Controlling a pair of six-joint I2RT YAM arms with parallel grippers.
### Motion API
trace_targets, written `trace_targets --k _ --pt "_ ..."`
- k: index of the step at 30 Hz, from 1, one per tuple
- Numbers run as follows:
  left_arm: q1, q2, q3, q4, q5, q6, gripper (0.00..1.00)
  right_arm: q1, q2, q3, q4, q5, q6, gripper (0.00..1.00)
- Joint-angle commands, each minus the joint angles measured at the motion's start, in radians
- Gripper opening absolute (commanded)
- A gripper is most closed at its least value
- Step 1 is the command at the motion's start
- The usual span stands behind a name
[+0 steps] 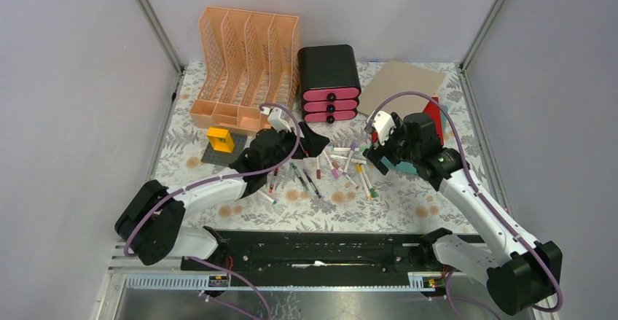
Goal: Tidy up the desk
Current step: Open the drawer in the storage box.
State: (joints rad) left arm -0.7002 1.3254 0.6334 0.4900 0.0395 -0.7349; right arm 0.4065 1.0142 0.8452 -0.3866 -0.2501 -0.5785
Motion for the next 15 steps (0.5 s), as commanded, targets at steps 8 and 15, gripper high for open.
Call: trace_targets --k 8,15 --pt "0.008 0.181 0.122 0.074 -0.123 -0.030 0.99 -0.072 0.044 -0.023 0.109 0.122 0.038 1.00" --pt "0.011 0.320 0.183 0.121 -0.142 -0.087 0.99 -0.090 0.075 -0.026 0.118 0.133 0.037 1.00"
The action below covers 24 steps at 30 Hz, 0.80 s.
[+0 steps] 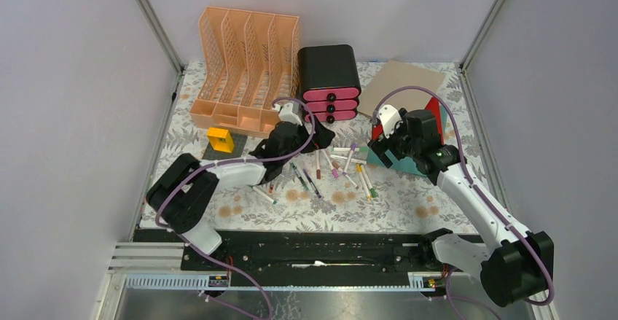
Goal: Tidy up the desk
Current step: Open the drawer in the storage box.
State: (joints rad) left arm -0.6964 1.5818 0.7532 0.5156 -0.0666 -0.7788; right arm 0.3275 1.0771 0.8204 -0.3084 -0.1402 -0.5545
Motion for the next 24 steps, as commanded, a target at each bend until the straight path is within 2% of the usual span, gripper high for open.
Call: trace_targets --k 1,10,14,24 --pt "0.010 0.083 0.069 0.119 -0.037 -0.049 0.99 -0.014 0.015 -0.001 0.041 0.025 0.013 1.00" --pt "0.069 0.269 0.084 0.391 0.012 -0.209 0.99 -0.015 0.024 0.004 0.038 0.029 0.016 1.00" --pt "0.074 0.313 0.119 0.405 -0.009 -0.221 0.98 -0.015 0.021 0.004 0.034 0.037 0.014 1.00" --pt "0.087 0.384 0.204 0.387 -0.046 -0.277 0.84 -0.014 0.026 0.008 0.030 0.026 0.016 1.00"
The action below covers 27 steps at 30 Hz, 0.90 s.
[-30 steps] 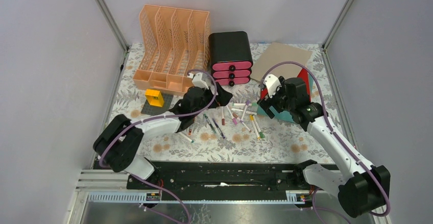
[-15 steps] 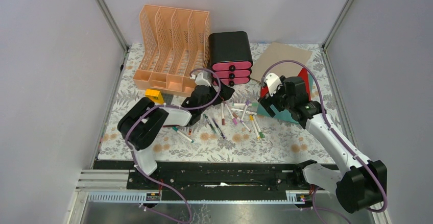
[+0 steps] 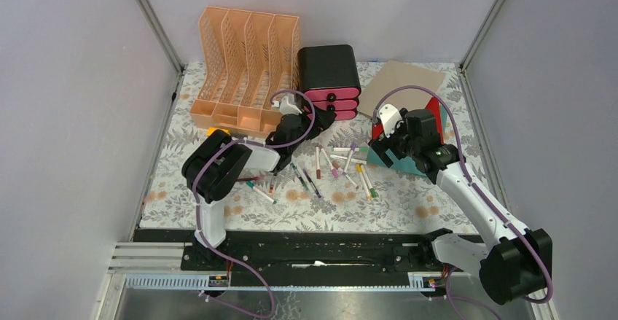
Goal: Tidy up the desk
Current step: Open the drawer in the storage box.
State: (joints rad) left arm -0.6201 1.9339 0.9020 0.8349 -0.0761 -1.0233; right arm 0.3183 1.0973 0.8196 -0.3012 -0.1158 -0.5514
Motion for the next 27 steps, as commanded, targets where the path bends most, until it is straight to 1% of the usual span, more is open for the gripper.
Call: trace_targets --k 1,10,19,22,25,27 --pt "0.013 0.045 0.068 0.069 -0.033 -0.038 0.82 -0.004 0.008 0.009 0.021 0.000 0.013 1.00" --pt "0.035 0.119 0.145 0.066 -0.013 -0.084 0.64 -0.004 0.009 0.006 0.022 0.002 0.010 1.00" --pt "0.045 0.125 0.175 0.062 -0.009 -0.092 0.63 -0.005 0.016 0.004 0.022 -0.003 0.008 0.99" --pt "0.052 0.136 0.190 0.052 -0.002 -0.107 0.60 -0.004 0.016 0.005 0.022 -0.004 0.008 1.00" --pt "0.057 0.149 0.205 0.049 0.006 -0.116 0.53 -0.005 0.016 0.004 0.021 -0.005 0.007 1.00" --pt "0.057 0.156 0.217 0.043 0.011 -0.118 0.51 -0.005 0.016 0.003 0.021 -0.005 0.006 1.00"
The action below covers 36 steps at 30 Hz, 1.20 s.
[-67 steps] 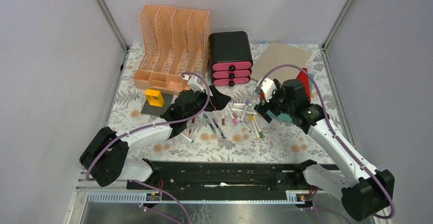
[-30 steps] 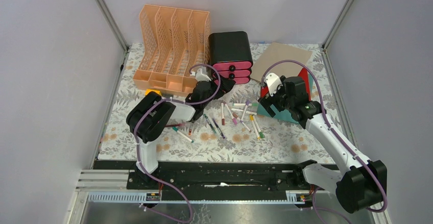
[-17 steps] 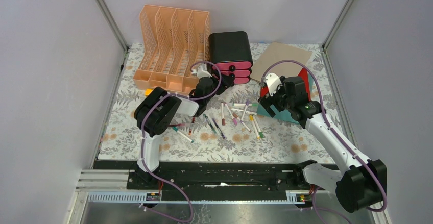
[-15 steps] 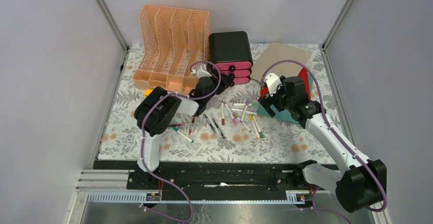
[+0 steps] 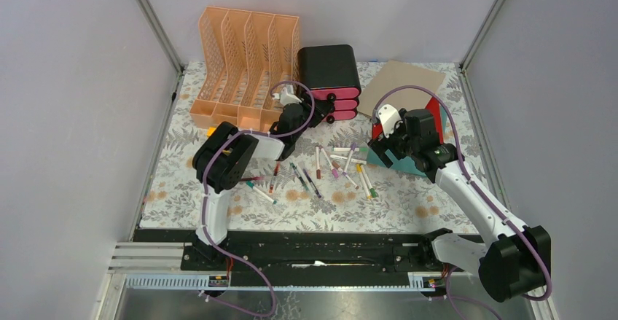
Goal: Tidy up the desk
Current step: Open the drawer in the storage box.
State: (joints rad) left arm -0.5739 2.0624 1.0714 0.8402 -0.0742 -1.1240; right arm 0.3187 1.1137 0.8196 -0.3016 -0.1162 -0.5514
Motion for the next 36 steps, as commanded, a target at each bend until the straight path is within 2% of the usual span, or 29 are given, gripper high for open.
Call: trace_targets --k 1,9,19,23,32,36 --pt "0.012 0.033 0.051 0.037 0.013 -0.019 0.51 -0.005 -0.001 0.003 0.022 -0.005 0.007 1.00" --pt "0.013 0.075 0.082 0.026 0.042 -0.038 0.47 -0.004 -0.002 0.003 0.022 -0.005 0.006 1.00" --pt "0.017 0.057 0.067 0.019 0.050 -0.025 0.18 -0.004 -0.003 0.003 0.021 -0.007 0.007 1.00" --pt "0.015 0.020 0.025 0.035 0.066 -0.019 0.10 -0.005 -0.005 0.003 0.021 -0.007 0.007 1.00" --pt "-0.038 -0.135 -0.194 0.094 0.052 -0.003 0.08 -0.004 -0.006 0.000 0.021 -0.010 0.006 1.00" --pt "-0.050 -0.167 -0.245 0.100 0.048 0.004 0.12 -0.004 -0.006 0.001 0.022 -0.014 0.008 1.00"
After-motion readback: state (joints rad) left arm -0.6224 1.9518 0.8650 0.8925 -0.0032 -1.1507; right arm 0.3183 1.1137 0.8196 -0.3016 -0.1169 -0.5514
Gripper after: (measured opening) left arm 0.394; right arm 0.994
